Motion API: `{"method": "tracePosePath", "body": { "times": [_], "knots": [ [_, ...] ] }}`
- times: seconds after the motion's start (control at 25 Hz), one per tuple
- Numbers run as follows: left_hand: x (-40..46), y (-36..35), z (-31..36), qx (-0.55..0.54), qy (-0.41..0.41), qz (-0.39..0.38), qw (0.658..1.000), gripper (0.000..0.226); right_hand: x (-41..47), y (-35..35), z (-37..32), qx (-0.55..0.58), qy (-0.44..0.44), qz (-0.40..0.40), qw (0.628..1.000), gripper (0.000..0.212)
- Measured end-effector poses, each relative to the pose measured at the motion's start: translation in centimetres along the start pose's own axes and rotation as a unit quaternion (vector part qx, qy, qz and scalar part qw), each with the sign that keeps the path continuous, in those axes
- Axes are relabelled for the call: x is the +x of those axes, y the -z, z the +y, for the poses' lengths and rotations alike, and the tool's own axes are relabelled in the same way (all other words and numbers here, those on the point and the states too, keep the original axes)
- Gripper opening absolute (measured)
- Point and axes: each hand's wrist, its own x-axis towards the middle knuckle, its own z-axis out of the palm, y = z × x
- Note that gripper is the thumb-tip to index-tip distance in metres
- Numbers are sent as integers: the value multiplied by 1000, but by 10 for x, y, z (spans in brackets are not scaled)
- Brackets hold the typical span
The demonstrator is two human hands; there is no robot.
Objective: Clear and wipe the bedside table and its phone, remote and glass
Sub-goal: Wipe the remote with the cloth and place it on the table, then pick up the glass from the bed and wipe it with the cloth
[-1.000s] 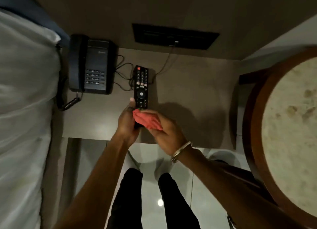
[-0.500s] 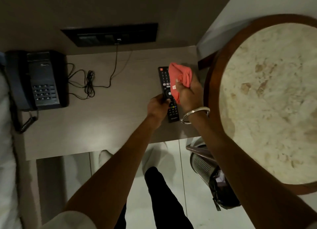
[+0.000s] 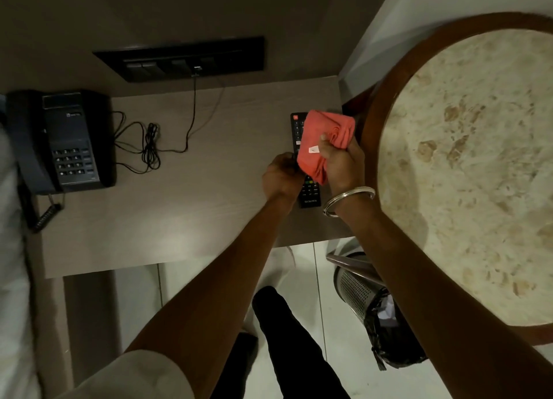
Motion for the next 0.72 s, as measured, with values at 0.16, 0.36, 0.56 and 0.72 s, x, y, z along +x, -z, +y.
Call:
{"method": "tracePosePath", "body": {
  "times": [0.16,0.36,0.56,0.72],
  "knots": [
    [-12,31,5,16,-37,52,998,37,-1,-15,1,130,-77,-12,988,44],
    [-73,156,-23,22,-188,225,956,47,-62,-83,10,139,-120,-185,966,44],
    [-160,311,-82,105,-162,443,875,58,-195,-201,35,46,-145,-329,932,40],
    [-233,422,-159,149,-53,541,826,67,-309,-285,64,-26,-81,-393,916,32]
  ]
}}
